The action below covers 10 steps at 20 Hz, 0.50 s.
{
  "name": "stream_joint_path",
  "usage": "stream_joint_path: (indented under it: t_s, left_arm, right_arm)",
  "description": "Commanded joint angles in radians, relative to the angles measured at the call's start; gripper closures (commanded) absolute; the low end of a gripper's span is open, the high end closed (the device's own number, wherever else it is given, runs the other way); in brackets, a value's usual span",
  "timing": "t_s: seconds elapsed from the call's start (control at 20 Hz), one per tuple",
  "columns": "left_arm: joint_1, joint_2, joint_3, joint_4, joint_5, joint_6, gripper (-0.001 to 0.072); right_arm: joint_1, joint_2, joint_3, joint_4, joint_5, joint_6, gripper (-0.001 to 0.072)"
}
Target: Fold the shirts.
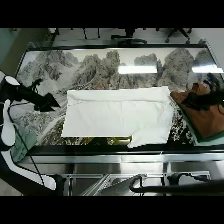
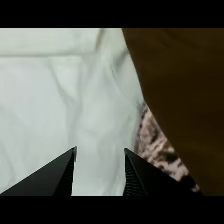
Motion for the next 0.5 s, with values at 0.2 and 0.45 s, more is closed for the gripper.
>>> stream_joint_path:
  t_s: [0.2, 0.45]
  left_arm:
    - [0.029, 0.198, -0.548, 0.047, 0.188, 0.060, 0.0241]
    - [-0.006, 0.198, -0.603, 0.033, 0.340, 0.071, 0.0241]
  right_arm:
    - [-0.136, 0.193, -0.396, -0.010, 0.019, 0.048, 0.0341]
    - [-0.128, 0.192, -0.472, 0.035, 0.019, 0.029, 0.0190]
